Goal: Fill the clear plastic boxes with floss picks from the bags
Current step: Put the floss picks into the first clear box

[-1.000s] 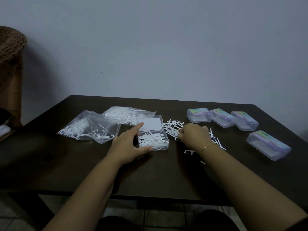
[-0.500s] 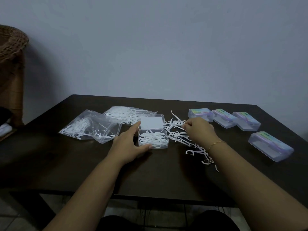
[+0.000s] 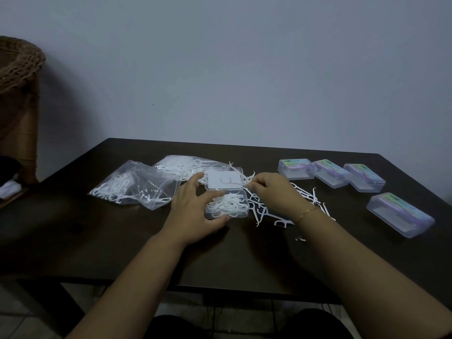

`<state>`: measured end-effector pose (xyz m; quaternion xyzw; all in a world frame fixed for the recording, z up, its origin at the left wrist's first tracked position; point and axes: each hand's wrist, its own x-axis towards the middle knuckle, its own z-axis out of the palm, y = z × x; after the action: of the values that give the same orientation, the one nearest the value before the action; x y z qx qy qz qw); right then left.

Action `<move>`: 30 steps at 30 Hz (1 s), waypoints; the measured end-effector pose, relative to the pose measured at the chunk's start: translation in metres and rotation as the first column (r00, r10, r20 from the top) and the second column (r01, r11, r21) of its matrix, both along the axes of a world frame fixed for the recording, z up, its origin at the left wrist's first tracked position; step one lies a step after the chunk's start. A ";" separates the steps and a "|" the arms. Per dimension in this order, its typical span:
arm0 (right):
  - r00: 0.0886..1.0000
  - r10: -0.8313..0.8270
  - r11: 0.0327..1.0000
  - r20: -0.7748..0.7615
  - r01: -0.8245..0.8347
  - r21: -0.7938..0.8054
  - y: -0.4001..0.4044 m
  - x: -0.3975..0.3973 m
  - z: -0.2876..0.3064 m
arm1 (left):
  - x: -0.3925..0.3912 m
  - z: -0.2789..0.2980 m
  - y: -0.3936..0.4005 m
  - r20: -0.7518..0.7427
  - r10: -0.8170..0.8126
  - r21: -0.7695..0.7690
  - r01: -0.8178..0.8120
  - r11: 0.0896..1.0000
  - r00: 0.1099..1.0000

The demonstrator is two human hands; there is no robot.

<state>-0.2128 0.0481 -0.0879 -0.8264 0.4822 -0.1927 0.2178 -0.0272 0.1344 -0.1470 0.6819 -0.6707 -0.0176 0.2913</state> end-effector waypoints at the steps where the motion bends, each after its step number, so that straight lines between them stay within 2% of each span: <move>1: 1.000 0.012 1.000 -0.024 -0.012 0.008 0.000 0.003 -0.002 | 0.001 0.000 0.000 -0.034 0.012 -0.005 -0.012 1.000 0.999; 5: 0.990 0.070 0.997 -0.123 -0.071 -0.008 0.001 0.012 -0.009 | 0.001 0.001 -0.002 -0.196 0.048 -0.073 -0.063 0.995 0.980; 8: 0.983 0.096 0.993 -0.156 -0.105 -0.050 0.000 0.015 -0.013 | 0.002 0.001 -0.002 -0.220 0.036 -0.121 -0.063 0.991 0.975; 10: 0.985 0.092 0.993 -0.144 -0.101 -0.057 -0.001 0.015 -0.014 | 0.002 0.002 -0.001 -0.164 0.033 -0.046 -0.041 0.998 0.986; 15: 0.989 0.069 0.989 -0.131 -0.085 -0.119 -0.001 0.007 -0.018 | 0.000 0.003 -0.004 0.093 0.010 0.145 -0.023 0.989 0.996; 17: 0.991 0.066 0.989 -0.120 -0.081 -0.127 0.001 0.005 -0.020 | 0.000 0.002 -0.005 0.143 0.016 0.132 -0.035 0.991 0.990; 20: 0.994 0.057 0.991 -0.096 -0.068 -0.115 0.001 0.004 -0.021 | 0.000 0.002 -0.004 0.123 0.035 0.059 -0.042 0.997 0.992; 24: 0.997 0.054 0.988 -0.053 -0.061 -0.142 0.003 0.002 -0.020 | 0.000 0.002 -0.005 0.136 0.031 0.049 -0.038 0.998 0.990; 30: 0.996 -0.076 0.970 0.043 0.084 -0.226 0.010 -0.024 -0.020 | -0.004 0.005 -0.001 0.204 0.029 0.076 -0.046 0.996 0.979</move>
<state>-0.2371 0.0582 -0.1084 -0.8224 0.4861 -0.2695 0.1217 -0.0310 0.1329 -0.1421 0.7039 -0.6826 0.0304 0.1940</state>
